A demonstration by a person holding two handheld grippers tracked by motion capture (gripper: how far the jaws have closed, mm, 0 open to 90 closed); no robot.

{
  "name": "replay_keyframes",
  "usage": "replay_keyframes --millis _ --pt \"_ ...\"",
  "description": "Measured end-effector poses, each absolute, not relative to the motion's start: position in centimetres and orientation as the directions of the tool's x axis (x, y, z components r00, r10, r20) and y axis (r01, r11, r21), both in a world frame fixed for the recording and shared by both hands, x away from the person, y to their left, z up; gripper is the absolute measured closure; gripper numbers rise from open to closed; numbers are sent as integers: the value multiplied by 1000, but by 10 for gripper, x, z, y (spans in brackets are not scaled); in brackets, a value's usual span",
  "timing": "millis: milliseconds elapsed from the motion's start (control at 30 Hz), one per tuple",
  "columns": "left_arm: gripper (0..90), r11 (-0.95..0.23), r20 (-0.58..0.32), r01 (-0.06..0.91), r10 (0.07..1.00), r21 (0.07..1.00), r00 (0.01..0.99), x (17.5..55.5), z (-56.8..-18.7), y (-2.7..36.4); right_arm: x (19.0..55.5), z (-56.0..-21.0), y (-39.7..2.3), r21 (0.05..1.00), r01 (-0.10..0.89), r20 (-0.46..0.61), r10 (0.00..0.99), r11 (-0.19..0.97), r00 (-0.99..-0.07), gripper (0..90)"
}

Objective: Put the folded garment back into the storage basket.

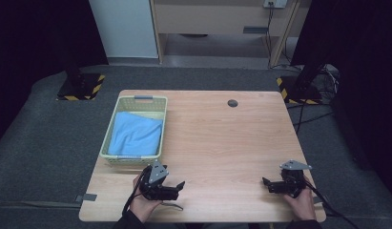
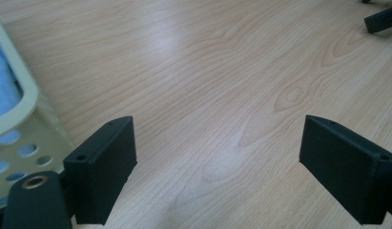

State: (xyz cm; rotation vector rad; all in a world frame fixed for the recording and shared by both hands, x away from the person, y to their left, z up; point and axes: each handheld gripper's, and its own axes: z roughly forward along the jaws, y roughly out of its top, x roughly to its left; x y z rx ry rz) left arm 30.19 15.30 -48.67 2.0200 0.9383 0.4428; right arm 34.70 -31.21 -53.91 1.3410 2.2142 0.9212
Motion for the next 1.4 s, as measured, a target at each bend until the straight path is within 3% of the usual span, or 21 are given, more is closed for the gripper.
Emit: replay_keyframes --millis 1400 --pt "94 -356 -14 495 801 793 598 296 -496 178 347 -539 -312 707 628 6 885 325 -465 3"
